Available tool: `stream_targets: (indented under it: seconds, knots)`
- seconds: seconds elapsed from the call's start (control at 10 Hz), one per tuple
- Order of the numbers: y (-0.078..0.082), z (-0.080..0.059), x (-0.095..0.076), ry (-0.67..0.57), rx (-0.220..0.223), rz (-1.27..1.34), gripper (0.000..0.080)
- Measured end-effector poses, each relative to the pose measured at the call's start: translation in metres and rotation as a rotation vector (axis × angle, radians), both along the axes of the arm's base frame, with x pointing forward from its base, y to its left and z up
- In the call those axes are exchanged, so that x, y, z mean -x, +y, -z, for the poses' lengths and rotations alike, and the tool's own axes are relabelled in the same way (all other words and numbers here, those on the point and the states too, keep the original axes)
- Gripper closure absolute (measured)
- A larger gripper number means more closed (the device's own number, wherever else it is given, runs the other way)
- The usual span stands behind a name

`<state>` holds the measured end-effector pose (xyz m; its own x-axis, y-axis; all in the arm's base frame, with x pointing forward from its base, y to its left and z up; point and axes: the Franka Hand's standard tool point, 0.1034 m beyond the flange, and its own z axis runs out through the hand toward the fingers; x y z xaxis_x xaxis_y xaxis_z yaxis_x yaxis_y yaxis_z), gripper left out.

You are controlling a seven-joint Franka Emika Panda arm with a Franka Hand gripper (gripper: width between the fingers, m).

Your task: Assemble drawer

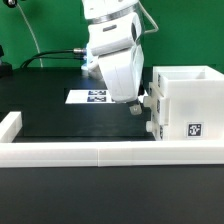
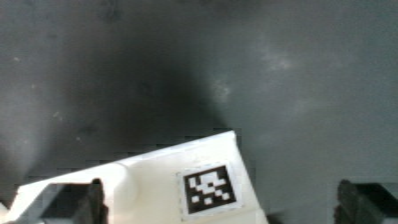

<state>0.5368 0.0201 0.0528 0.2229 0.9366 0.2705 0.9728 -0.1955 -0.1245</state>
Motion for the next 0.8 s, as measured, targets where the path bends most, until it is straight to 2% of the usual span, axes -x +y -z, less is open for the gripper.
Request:
stream_targets:
  seconds: [0.3, 0.5, 0.8]
  knots:
    - [0.012, 0.003, 0.000, 0.014, -0.001, 0.021, 0.0150]
    - [-0.001, 0.004, 0.001, 0.017, 0.002, 0.037, 0.0150]
    - [-0.002, 0.004, 0.001, 0.019, 0.003, 0.042, 0.0150]
